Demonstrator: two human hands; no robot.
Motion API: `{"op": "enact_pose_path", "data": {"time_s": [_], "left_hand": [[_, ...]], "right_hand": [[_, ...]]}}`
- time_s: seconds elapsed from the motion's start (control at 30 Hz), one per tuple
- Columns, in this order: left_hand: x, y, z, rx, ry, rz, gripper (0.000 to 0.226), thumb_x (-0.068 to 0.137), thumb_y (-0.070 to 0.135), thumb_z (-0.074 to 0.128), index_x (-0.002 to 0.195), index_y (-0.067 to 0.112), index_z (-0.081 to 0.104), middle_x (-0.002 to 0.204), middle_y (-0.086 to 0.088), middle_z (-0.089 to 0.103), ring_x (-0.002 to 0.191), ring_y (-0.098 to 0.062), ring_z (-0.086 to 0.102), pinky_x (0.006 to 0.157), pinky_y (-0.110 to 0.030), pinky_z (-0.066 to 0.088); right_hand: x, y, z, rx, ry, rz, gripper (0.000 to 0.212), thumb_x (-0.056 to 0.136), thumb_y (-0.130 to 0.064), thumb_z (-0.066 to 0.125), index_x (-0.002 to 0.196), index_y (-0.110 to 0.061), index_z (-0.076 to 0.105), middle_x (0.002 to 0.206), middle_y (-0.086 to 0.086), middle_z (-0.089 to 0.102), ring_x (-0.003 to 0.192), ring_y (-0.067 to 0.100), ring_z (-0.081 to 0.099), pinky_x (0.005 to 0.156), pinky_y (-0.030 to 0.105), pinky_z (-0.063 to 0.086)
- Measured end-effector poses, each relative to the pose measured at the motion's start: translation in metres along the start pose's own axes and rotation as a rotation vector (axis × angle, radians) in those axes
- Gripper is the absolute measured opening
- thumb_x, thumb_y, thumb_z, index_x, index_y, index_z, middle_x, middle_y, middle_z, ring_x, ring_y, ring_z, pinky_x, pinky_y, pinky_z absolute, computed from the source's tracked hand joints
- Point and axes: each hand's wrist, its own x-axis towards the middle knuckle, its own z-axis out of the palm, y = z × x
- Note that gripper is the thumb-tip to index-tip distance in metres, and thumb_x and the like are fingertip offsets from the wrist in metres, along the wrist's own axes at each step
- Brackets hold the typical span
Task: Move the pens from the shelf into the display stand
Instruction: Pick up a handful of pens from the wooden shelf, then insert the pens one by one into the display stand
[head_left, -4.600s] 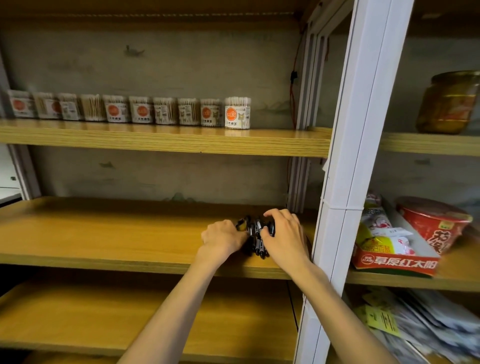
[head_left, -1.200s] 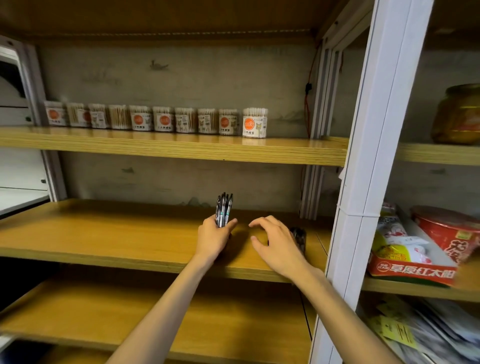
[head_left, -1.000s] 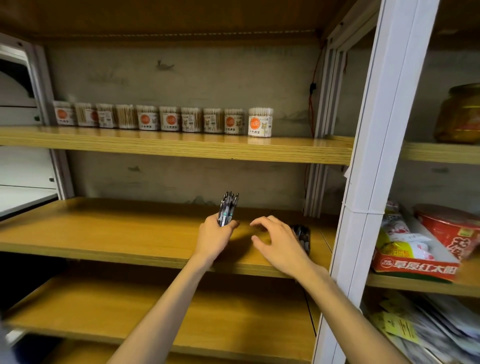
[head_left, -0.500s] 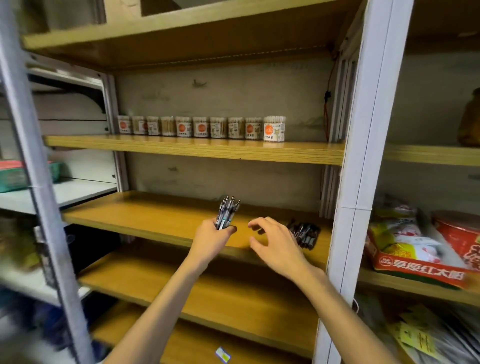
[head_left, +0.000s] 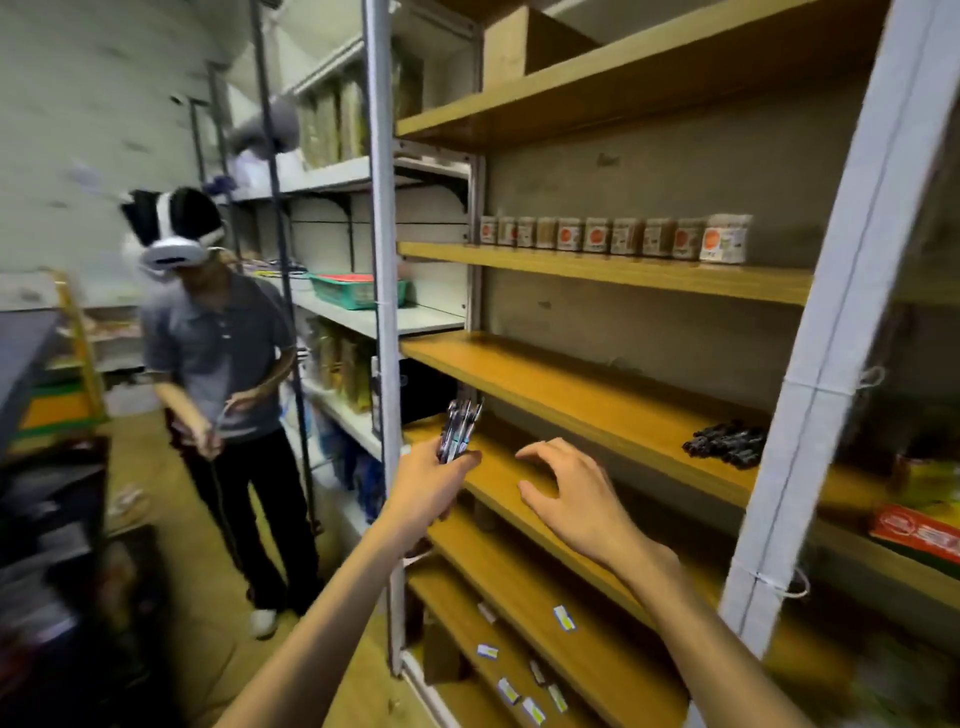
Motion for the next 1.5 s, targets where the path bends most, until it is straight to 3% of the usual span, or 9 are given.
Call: {"op": "enact_pose_path", "data": {"time_s": [0.3,0.47,0.57,0.7,0.8,1.0,1.2,1.4,1.5], "left_hand": [[-0.119,-0.012,-0.164,0.182,0.324,-0.036,0.033,0.086,0.022,0.071,0.056,0.03,0.059,0.042,0.014,0.049,0.036,0.001,0.041,0.038,-0.019,0.031],[-0.195,-0.012,-0.255,0.263,0.494,-0.06,0.027,0.086,0.026,0.073,0.07,0.01,0.057,0.055,0.009,0.051,0.049,-0.003,0.042,0.048,-0.022,0.031],[-0.247,-0.014,-0.306,0.257,0.559,-0.095,0.024,0.086,0.026,0.072,0.08,0.004,0.064,0.063,0.001,0.057,0.058,-0.011,0.048,0.056,-0.029,0.036],[-0.326,-0.018,-0.375,0.298,0.617,-0.121,0.031,0.087,0.024,0.07,0.061,0.019,0.053,0.048,0.016,0.051,0.046,0.0,0.044,0.045,-0.015,0.032],[-0.386,-0.023,-0.432,0.319,0.663,-0.141,0.038,0.087,0.026,0.069,0.059,0.022,0.043,0.046,0.014,0.041,0.044,-0.003,0.036,0.044,-0.02,0.027],[-0.479,-0.032,-0.544,0.369,0.792,-0.184,0.039,0.087,0.028,0.071,0.052,0.037,0.056,0.045,0.015,0.048,0.045,0.0,0.044,0.051,-0.027,0.032],[-0.532,-0.044,-0.619,0.368,0.826,-0.229,0.036,0.089,0.03,0.071,0.063,0.021,0.048,0.057,0.007,0.05,0.058,-0.013,0.047,0.058,-0.032,0.034],[-0.547,-0.054,-0.664,0.333,0.824,-0.201,0.029,0.089,0.036,0.07,0.074,0.013,0.062,0.062,-0.006,0.062,0.051,-0.016,0.059,0.045,-0.023,0.043],[-0.548,-0.061,-0.685,0.28,0.764,-0.187,0.029,0.091,0.043,0.069,0.07,0.025,0.062,0.05,0.008,0.058,0.04,-0.01,0.052,0.043,-0.024,0.039]], "right_hand": [[-0.019,-0.154,0.073,0.193,-0.118,-0.325,0.029,0.092,-0.025,0.067,0.121,-0.025,0.065,0.122,-0.007,0.062,0.116,0.013,0.056,0.099,0.027,0.043],[-0.042,-0.246,0.11,0.289,-0.182,-0.489,0.026,0.094,-0.027,0.067,0.119,-0.028,0.064,0.118,-0.012,0.06,0.112,0.007,0.057,0.092,0.02,0.041],[-0.064,-0.307,0.129,0.326,-0.206,-0.55,0.026,0.094,-0.029,0.067,0.12,-0.028,0.064,0.119,-0.011,0.06,0.111,0.009,0.058,0.095,0.028,0.045],[-0.104,-0.401,0.157,0.378,-0.215,-0.624,0.026,0.094,-0.03,0.066,0.12,-0.029,0.063,0.12,-0.012,0.06,0.113,0.009,0.058,0.098,0.031,0.047],[-0.14,-0.473,0.176,0.363,-0.208,-0.704,0.027,0.096,-0.032,0.064,0.123,-0.03,0.062,0.123,-0.013,0.059,0.121,0.009,0.053,0.104,0.034,0.044],[-0.193,-0.589,0.204,0.361,-0.184,-0.751,0.026,0.095,-0.032,0.064,0.121,-0.03,0.063,0.124,-0.012,0.061,0.123,0.012,0.051,0.104,0.034,0.042],[-0.231,-0.667,0.226,0.377,-0.195,-0.734,0.026,0.096,-0.033,0.064,0.122,-0.03,0.063,0.123,-0.011,0.062,0.121,0.01,0.053,0.104,0.035,0.045],[-0.238,-0.717,0.242,0.383,-0.218,-0.732,0.028,0.097,-0.033,0.063,0.124,-0.03,0.063,0.122,-0.013,0.063,0.118,0.007,0.054,0.104,0.032,0.046],[-0.235,-0.741,0.255,0.401,-0.219,-0.715,0.028,0.097,-0.032,0.064,0.124,-0.028,0.065,0.119,-0.011,0.067,0.112,0.008,0.059,0.098,0.03,0.05]]}}
